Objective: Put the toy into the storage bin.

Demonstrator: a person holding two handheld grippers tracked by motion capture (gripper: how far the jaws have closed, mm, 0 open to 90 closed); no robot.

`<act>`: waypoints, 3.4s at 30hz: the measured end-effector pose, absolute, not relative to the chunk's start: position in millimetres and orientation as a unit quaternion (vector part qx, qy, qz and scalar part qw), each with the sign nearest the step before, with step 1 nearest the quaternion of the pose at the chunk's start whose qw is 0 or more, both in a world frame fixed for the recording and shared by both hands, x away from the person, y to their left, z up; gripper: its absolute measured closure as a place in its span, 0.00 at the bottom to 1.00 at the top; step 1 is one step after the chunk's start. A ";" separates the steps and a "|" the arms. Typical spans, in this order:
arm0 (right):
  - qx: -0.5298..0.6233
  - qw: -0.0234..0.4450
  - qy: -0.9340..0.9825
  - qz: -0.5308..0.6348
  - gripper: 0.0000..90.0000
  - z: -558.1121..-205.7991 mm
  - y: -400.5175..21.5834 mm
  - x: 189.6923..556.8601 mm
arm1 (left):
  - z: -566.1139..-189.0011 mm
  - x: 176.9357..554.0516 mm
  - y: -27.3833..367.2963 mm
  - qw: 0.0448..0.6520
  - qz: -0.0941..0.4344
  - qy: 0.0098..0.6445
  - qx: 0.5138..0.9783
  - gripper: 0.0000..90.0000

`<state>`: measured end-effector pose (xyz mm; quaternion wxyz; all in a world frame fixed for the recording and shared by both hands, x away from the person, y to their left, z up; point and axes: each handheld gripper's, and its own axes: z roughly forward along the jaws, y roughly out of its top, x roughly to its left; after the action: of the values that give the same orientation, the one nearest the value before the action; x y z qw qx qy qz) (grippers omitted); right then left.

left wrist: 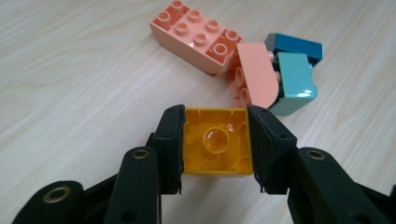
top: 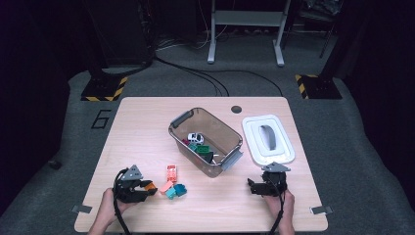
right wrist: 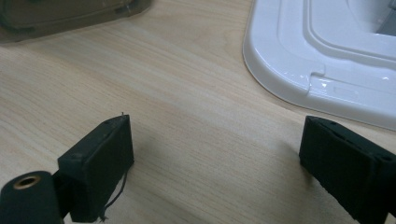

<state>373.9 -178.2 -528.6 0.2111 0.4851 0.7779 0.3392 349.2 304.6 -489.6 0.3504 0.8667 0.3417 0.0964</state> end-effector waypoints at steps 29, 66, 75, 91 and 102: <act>0.485 0.212 0.778 0.338 0.10 -528.6 -178.3 374.0 | -460.4 393.4 299.8 0.367 0.110 0.359 0.851 0.66; 0.484 0.212 0.778 0.339 0.10 -528.7 -178.5 374.1 | -413.6 431.1 285.4 0.391 0.131 0.355 0.839 0.65; 0.484 0.212 0.778 0.339 0.10 -528.7 -178.5 374.0 | -392.9 441.8 275.2 0.396 0.140 0.343 0.840 0.65; 0.484 0.212 0.778 0.339 0.10 -528.6 -178.4 374.0 | -363.0 461.1 243.1 0.406 0.146 0.323 0.842 0.65; 0.484 0.212 0.778 0.339 0.10 -528.7 -178.5 374.1 | -357.0 470.4 220.9 0.405 0.141 0.314 0.847 0.65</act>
<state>374.1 -178.5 -528.7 0.2124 0.4840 0.7784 0.3386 470.4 220.9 -357.0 0.4053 0.8468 0.3142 0.1413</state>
